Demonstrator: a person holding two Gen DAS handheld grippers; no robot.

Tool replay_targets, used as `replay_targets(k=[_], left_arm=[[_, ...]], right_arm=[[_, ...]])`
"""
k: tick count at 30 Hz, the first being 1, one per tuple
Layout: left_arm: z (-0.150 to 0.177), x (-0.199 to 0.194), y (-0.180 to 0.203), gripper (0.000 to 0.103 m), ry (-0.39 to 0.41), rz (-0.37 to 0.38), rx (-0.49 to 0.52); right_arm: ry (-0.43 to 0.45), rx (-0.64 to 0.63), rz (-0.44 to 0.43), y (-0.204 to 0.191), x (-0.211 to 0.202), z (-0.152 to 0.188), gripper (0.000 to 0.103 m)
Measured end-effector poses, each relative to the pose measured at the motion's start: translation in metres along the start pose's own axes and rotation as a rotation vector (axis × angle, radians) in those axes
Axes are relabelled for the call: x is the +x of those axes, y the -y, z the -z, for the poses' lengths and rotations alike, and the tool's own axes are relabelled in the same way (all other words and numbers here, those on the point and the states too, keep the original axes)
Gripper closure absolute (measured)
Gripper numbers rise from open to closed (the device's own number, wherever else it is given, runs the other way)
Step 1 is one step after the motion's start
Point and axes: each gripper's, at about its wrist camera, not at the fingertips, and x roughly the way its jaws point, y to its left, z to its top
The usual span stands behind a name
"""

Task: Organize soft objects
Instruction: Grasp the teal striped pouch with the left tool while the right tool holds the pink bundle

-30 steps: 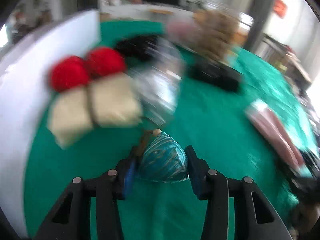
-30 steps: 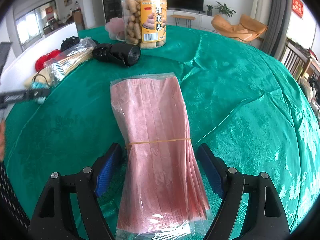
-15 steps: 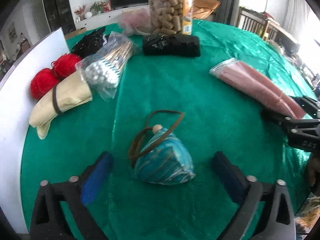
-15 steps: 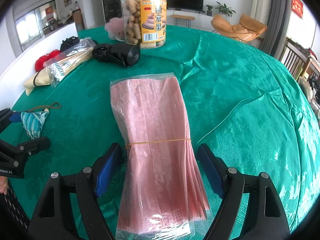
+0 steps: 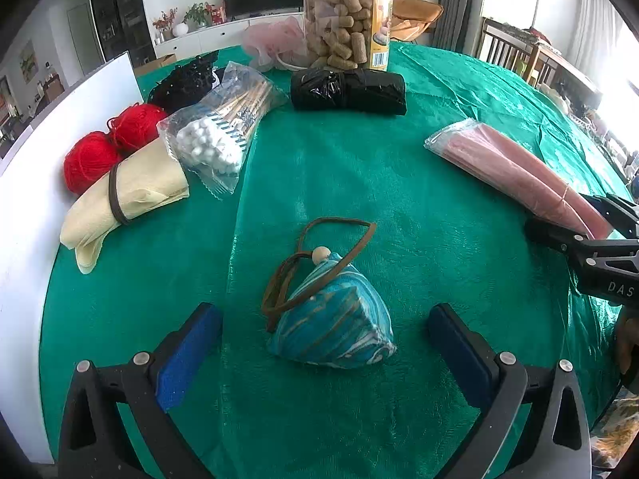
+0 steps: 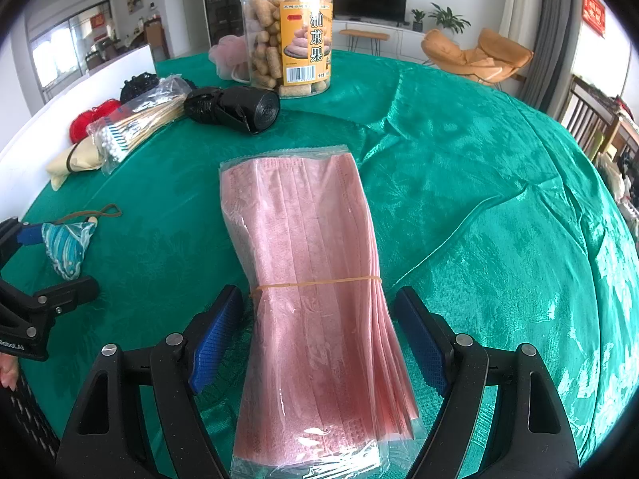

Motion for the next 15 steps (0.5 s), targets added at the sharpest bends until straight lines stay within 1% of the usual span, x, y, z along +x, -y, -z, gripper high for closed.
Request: replay_targets(k=[12, 15], left_arm=[[0.0001, -0.0005, -0.0001, 0.000, 0.002, 0.000, 0.001], [0.0007, -0.0015, -0.0006, 0.000, 0.001, 0.002, 0.002]], right_arm=[[-0.001, 0.001, -0.001, 0.0000, 0.0002, -0.0005, 0.021], [-0.009, -0.003, -0.006, 0.0008, -0.0003, -0.0010, 0.020]])
